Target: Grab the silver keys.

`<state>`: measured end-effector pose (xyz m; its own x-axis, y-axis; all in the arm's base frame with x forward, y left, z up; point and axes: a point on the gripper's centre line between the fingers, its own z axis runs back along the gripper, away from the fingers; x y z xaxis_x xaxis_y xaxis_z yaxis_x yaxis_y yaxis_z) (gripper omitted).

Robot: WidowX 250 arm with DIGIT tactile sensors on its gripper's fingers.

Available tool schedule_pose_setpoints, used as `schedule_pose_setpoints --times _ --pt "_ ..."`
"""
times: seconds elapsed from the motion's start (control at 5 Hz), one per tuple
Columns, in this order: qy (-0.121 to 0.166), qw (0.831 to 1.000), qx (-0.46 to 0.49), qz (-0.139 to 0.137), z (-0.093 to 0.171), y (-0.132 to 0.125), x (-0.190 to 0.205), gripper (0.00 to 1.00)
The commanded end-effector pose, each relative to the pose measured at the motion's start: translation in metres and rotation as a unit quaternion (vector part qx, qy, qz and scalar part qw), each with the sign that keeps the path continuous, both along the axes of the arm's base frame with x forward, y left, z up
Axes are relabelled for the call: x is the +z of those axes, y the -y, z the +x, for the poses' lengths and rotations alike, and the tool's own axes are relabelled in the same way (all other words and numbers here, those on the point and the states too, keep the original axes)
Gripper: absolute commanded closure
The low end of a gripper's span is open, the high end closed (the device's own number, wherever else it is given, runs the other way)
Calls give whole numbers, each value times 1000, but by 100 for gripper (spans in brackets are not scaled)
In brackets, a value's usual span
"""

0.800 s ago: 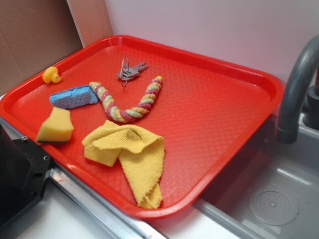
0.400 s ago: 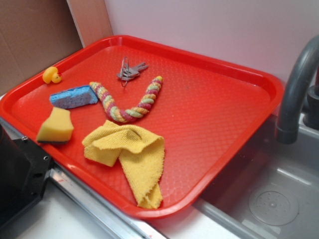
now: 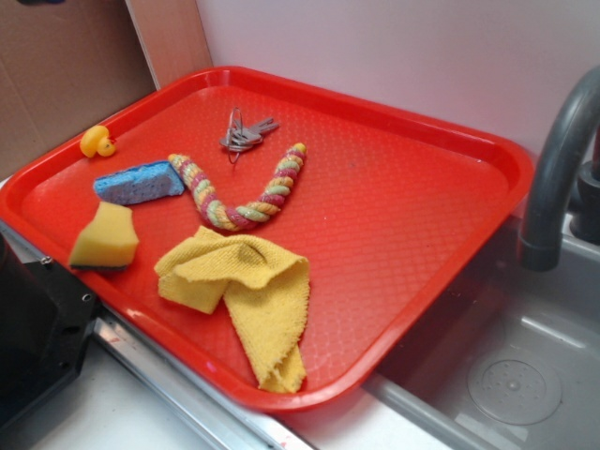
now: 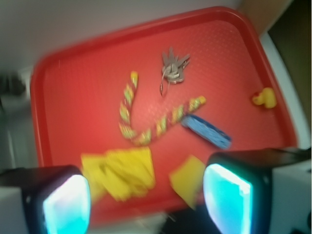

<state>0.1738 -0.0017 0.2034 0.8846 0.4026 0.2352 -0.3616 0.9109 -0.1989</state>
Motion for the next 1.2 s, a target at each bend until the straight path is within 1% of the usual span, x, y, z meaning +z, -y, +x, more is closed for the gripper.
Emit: schedule_pose_setpoints --times 0.0,0.8,1.0 --pt "-4 997 69 36 43 -37 -61 0" --pt "-4 997 69 36 43 -37 -61 0" --pt "-25 996 60 65 65 -32 -85 0"
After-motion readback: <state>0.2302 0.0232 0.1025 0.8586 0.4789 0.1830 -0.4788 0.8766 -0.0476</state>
